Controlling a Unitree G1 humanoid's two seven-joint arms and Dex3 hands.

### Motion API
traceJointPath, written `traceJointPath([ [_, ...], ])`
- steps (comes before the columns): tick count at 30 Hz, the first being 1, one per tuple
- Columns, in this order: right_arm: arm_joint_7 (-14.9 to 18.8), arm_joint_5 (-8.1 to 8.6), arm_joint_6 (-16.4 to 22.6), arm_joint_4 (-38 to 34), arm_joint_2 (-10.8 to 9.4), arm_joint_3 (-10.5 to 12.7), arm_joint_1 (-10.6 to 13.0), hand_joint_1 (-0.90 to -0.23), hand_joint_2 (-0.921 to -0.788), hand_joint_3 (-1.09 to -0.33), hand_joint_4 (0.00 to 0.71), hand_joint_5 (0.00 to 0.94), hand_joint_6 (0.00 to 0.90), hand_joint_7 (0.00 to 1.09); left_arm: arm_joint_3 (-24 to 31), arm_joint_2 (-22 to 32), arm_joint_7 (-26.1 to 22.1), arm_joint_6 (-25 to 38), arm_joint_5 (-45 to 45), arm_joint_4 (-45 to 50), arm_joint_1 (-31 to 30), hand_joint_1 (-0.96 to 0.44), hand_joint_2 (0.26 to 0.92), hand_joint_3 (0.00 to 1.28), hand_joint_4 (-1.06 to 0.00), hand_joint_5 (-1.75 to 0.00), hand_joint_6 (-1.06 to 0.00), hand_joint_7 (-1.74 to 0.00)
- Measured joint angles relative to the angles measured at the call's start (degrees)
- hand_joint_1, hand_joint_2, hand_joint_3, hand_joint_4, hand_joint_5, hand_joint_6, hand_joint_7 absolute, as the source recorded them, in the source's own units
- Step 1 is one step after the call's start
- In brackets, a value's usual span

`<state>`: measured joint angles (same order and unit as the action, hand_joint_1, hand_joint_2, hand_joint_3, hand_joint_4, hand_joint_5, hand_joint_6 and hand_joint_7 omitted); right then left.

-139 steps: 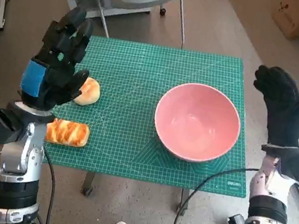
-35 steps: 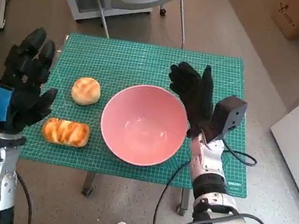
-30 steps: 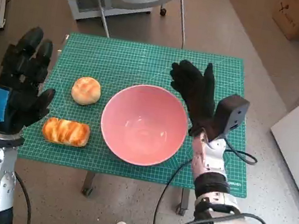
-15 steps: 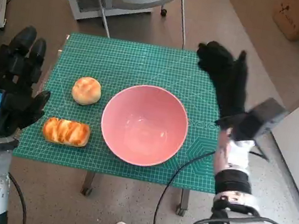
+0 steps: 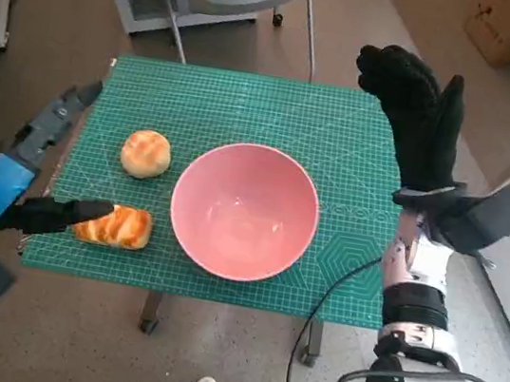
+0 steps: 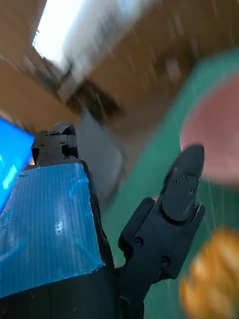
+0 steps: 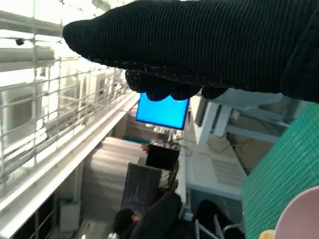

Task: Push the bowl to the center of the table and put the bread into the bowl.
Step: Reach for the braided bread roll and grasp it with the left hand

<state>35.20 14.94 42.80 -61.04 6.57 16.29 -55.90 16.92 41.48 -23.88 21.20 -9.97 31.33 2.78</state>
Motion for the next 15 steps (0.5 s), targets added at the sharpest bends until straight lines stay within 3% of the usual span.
traceJointPath([
  [8, 2.0, 0.97, 0.1, 1.3, 0.0, -0.4, 0.0, -0.574, -0.921, -0.510, 0.234, 0.003, 0.327, 0.01, -9.5, 7.2, -6.6, 19.8, -9.0, 7.9, 1.3, 0.21, 0.694, 0.01, 0.00, 0.00, -0.15, -0.06],
  [15, 2.3, 1.15, -0.1, 1.3, 0.1, -0.6, 0.1, -0.567, -0.921, -0.511, 0.234, 0.002, 0.322, 0.01, -15.8, 9.2, -9.3, 26.9, -12.2, 9.8, 4.3, 0.21, 0.699, 0.01, 0.00, 0.00, -0.18, -0.05],
])
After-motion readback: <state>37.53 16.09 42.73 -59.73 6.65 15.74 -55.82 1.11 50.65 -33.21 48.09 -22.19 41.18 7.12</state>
